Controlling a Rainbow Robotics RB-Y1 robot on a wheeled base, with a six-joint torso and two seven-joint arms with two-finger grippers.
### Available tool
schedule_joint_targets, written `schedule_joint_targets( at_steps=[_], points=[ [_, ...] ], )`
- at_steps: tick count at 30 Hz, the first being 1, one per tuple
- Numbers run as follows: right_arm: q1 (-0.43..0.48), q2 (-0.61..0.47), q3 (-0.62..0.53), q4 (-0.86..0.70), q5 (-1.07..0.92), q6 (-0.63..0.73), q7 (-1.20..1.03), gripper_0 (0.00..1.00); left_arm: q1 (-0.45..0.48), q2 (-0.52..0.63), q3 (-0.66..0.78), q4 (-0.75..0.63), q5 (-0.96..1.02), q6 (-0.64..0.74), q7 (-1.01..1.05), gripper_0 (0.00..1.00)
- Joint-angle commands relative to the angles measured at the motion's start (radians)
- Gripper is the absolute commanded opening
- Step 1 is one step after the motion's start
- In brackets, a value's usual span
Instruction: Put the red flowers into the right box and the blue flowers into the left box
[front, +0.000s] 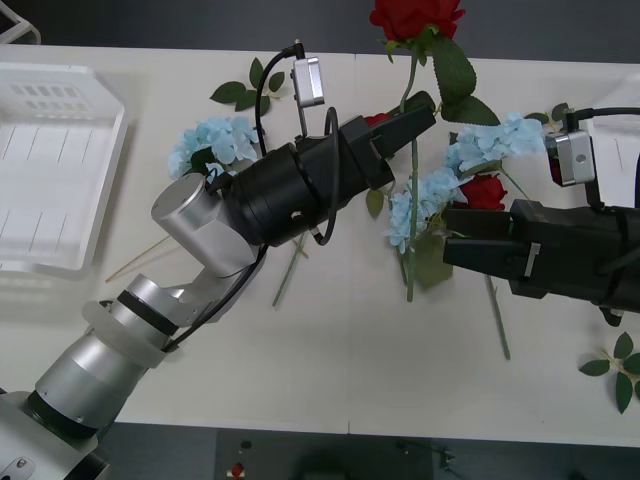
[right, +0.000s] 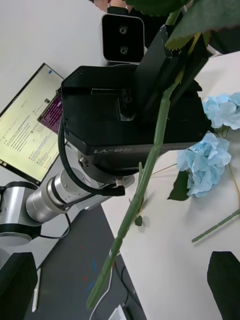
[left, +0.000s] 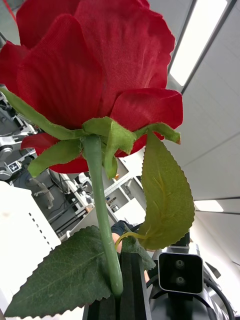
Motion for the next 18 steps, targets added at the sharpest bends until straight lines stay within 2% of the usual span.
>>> schedule_joint_targets(
  at_steps=[1, 10, 18],
  points=[
    [-0.044, -0.004, 0.029, 0.011, -0.004, -0.023, 0.001, 1.0, -0.042, -0.003, 0.0, -0.014, 0.007, -0.019, -0.005, 0.0],
    [-0.109, 0.004, 0.096, 0.063, -0.004, -0.045, 0.006, 1.0, -0.04, -0.001, -0.003, -0.014, 0.004, -0.03, -0.005, 0.0],
    [-0.131, 0.027, 0.104, 0.073, 0.025, -0.045, 0.003, 1.0, -0.04, 0.0, -0.001, -0.014, 0.004, -0.04, -0.005, 0.0]
  ],
)
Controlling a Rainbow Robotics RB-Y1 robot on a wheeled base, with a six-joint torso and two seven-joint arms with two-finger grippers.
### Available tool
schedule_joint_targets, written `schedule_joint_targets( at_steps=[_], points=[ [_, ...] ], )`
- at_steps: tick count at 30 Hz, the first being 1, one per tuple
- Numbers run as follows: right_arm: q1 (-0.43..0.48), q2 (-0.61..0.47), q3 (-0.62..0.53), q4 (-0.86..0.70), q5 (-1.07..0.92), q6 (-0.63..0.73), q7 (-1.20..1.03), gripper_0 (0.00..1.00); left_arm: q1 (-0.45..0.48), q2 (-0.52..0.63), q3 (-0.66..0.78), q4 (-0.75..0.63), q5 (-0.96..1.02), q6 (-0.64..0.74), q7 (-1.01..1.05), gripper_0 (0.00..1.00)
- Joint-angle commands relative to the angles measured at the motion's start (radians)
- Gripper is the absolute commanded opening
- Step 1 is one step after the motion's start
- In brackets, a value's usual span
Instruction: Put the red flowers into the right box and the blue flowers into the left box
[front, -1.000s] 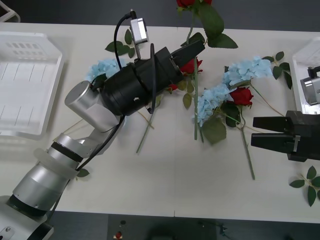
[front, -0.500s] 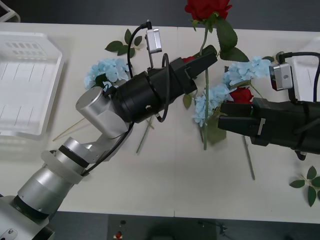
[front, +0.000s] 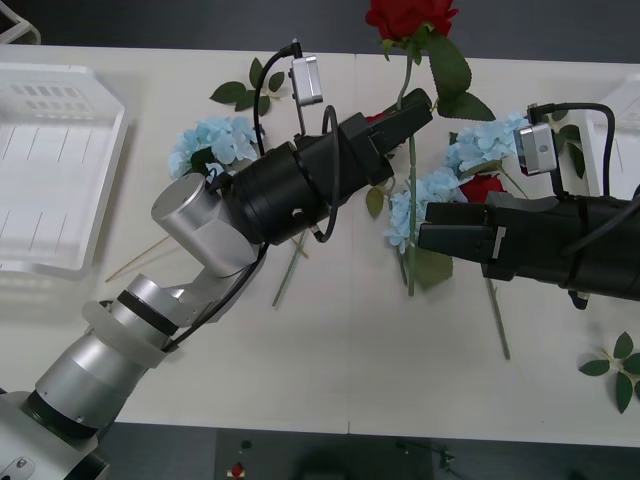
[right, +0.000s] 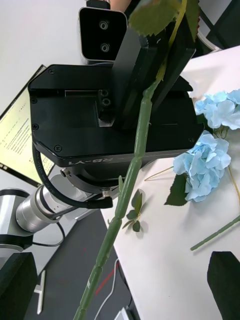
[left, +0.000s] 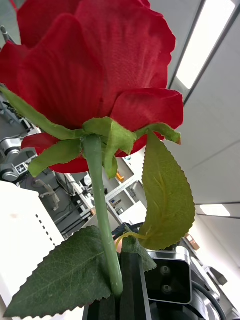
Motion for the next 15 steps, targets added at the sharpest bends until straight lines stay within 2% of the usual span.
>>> schedule_joint_targets(
  at_steps=[1, 15],
  points=[
    [-0.022, 0.031, -0.008, -0.01, 0.028, 0.001, 0.001, 1.0, -0.04, 0.0, -0.003, -0.014, 0.002, -0.006, -0.005, 0.0],
    [-0.073, 0.057, 0.052, 0.018, 0.03, -0.014, 0.001, 1.0, -0.04, 0.003, -0.003, -0.014, -0.002, -0.012, -0.005, 0.0]
  ],
)
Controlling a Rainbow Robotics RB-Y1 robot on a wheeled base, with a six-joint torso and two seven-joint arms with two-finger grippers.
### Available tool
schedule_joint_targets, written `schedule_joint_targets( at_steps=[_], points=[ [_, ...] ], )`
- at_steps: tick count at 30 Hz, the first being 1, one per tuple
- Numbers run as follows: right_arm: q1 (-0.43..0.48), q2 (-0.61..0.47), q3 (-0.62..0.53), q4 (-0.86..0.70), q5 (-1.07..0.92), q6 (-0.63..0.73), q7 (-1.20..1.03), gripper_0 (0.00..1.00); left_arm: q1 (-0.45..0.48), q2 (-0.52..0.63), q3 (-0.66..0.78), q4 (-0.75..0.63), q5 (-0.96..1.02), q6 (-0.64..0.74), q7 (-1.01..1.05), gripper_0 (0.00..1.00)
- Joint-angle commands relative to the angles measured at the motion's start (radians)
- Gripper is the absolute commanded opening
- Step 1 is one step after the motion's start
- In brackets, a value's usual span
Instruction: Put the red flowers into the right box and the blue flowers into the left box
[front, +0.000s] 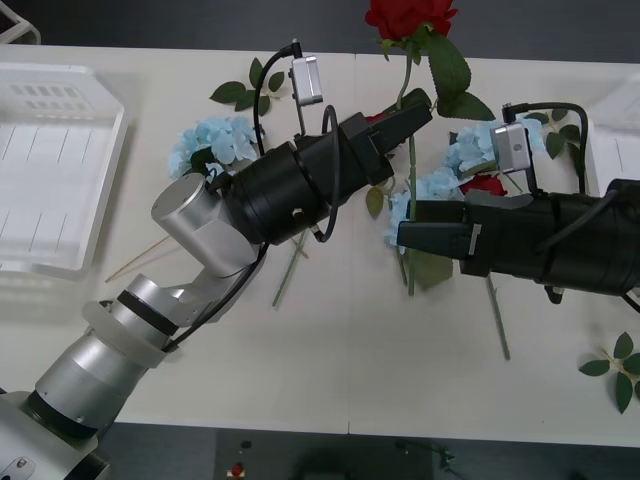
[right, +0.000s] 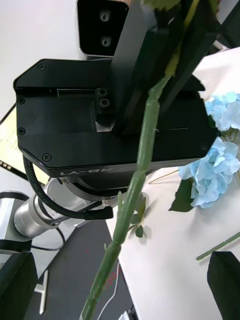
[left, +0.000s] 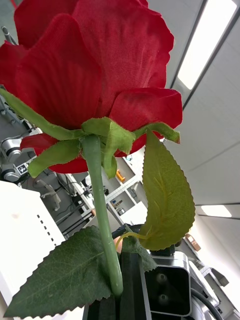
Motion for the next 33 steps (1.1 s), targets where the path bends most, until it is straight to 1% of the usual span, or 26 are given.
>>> schedule_joint_targets(
  at_steps=[1, 12, 19, 20, 21, 22, 23, 24, 33],
  points=[
    [-0.018, 0.009, 0.005, -0.018, -0.004, -0.018, 0.001, 1.0, -0.04, 0.003, -0.003, -0.014, -0.001, -0.011, -0.005, 0.0],
    [-0.052, 0.024, 0.061, -0.018, -0.002, -0.068, 0.0, 1.0, -0.04, 0.005, -0.003, -0.014, -0.004, -0.01, -0.005, 0.0],
    [-0.056, 0.034, 0.066, -0.018, -0.002, -0.073, 0.001, 1.0, -0.04, 0.006, -0.003, -0.014, -0.004, -0.01, -0.005, 0.0],
    [-0.056, 0.034, 0.066, -0.018, -0.002, -0.074, 0.003, 0.99, -0.04, 0.008, -0.003, -0.014, -0.004, -0.011, -0.005, 0.0],
    [-0.056, 0.034, 0.066, -0.018, -0.004, -0.074, 0.003, 0.6, -0.04, 0.008, -0.003, -0.014, -0.004, -0.011, -0.005, 0.0],
    [-0.056, 0.034, 0.066, -0.018, -0.004, -0.073, 0.001, 0.41, -0.04, 0.008, -0.003, -0.014, -0.004, -0.011, -0.005, 0.0],
    [-0.056, 0.034, 0.066, -0.018, -0.004, -0.073, 0.0, 0.1, -0.04, 0.008, -0.003, -0.014, -0.004, -0.011, -0.005, 0.0],
    [-0.056, 0.034, 0.066, -0.018, -0.004, -0.073, -0.002, 0.0, -0.04, 0.008, -0.003, -0.014, -0.004, -0.011, -0.005, 0.0],
    [-0.056, 0.034, 0.066, -0.018, -0.004, -0.073, -0.003, 0.0, -0.04, 0.01, -0.003, -0.014, -0.006, -0.014, -0.005, 0.0]
  ],
)
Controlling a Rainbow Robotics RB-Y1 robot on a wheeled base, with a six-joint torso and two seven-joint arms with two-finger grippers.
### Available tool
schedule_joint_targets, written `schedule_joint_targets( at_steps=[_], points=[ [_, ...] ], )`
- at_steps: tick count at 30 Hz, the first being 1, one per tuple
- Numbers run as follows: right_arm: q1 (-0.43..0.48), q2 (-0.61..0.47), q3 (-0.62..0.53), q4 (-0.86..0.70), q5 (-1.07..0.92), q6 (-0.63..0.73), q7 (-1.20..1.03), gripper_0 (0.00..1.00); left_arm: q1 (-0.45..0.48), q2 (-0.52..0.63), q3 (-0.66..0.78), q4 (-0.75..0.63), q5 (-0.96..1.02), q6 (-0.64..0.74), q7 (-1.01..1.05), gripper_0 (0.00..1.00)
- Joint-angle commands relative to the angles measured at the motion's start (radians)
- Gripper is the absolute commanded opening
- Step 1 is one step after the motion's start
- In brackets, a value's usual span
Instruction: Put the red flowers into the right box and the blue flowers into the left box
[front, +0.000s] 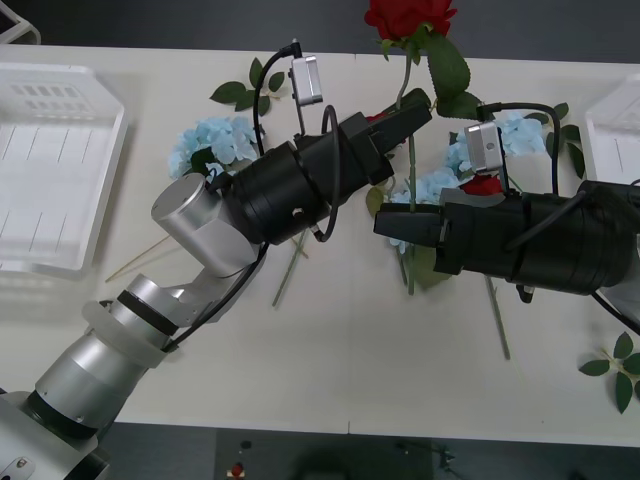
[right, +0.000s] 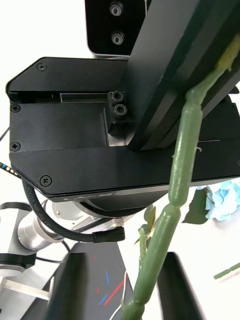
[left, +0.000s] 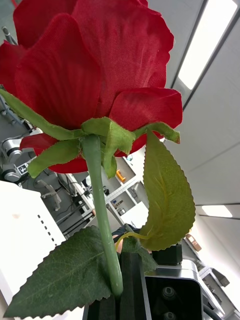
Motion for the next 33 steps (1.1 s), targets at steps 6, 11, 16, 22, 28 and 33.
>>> schedule_joint_targets(
  at_steps=[6, 11, 16, 22, 28, 33],
  points=[
    [-0.014, 0.005, -0.011, -0.018, -0.004, -0.005, -0.003, 0.0, -0.04, 0.052, -0.001, -0.014, -0.028, -0.012, -0.005, 0.54],
    [-0.014, 0.005, -0.011, -0.018, -0.004, -0.005, -0.003, 0.0, -0.04, 0.178, -0.003, -0.014, -0.046, 0.016, -0.005, 0.64],
    [-0.014, 0.005, -0.011, -0.018, -0.004, -0.007, -0.003, 0.0, -0.034, 0.378, -0.003, -0.014, -0.046, 0.108, -0.005, 0.65],
    [-0.018, -0.046, -0.017, -0.018, -0.004, -0.039, -0.003, 0.0, 0.006, 0.652, 0.009, -0.01, -0.043, 0.19, -0.005, 0.64],
    [-0.026, -0.182, -0.071, -0.011, -0.01, -0.057, -0.012, 0.0, 0.004, 0.784, 0.045, 0.118, -0.066, 0.335, -0.005, 0.64],
    [-0.026, -0.337, -0.114, 0.064, -0.065, -0.064, -0.014, 0.0, -0.014, 0.853, 0.117, 0.204, -0.223, 0.422, -0.005, 0.65]
  ],
)
